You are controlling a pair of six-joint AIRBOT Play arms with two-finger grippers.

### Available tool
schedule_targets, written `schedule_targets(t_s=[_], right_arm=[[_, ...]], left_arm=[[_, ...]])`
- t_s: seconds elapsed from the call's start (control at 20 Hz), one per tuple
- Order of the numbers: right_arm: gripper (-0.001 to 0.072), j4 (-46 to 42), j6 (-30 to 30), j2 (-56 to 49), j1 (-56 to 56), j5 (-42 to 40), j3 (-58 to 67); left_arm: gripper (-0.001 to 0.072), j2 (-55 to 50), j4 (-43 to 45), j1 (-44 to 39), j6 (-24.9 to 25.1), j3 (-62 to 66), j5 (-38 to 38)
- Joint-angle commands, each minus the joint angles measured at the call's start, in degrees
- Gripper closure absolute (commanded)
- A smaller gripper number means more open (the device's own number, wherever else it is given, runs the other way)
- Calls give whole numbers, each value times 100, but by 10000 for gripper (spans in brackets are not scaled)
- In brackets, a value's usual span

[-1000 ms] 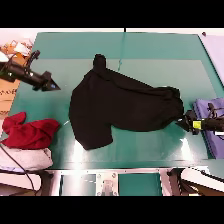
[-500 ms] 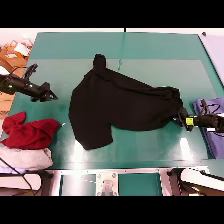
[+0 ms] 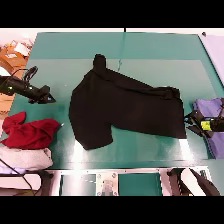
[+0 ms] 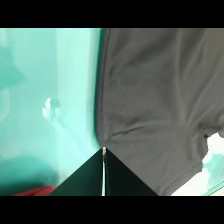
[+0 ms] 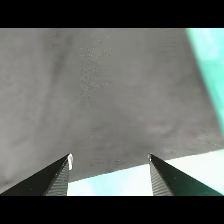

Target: Fold the shirts.

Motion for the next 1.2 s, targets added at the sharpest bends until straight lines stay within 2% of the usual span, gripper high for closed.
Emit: schedule_targets(t_s=[0.0,0.1,0.15,0.2,0.25,0.3,0.4,0.6,0.75,1.0,1.05,1.1,1.15], right_arm=[[175,-662,573,219,-208,68,4],[177,-660,557,-59,-654,52,4],[258,-616,387,-201,-866,50,4],[398,-564,101,-343,-1095,48,7],[419,-546,-55,-461,-1290,39,11],[417,-490,-57,-557,-1423,-39,9],[417,-313,-219,-699,-1561,-114,11],[417,85,-754,-901,-1561,-216,11],[417,122,-811,-1056,-1561,-192,13],[417,396,-1062,-1357,-1561,-144,15],[417,393,-1182,-1357,-1561,-142,24],[416,385,-1349,-1357,-1565,-142,33],[396,334,-1421,-1357,-1569,-140,37]], left_arm=[[689,348,208,2,0,-452,122],[687,791,205,2,-2,-1064,647],[685,909,188,2,-50,-1318,741],[545,927,114,2,-118,-1502,780],[157,920,-66,2,-155,-1679,940],[121,914,-227,2,-127,-1823,1147],[120,671,-828,2,260,-1921,1421],[121,-188,-1718,2,931,-1921,1340],[121,-612,-2363,-4,1543,-1921,1156],[122,-914,-2277,-660,2063,-1873,966],[209,-911,-2046,-702,2059,-1781,964],[428,-911,-1757,-658,2028,-1628,901],[551,-911,-1556,-579,1897,-1486,859]])
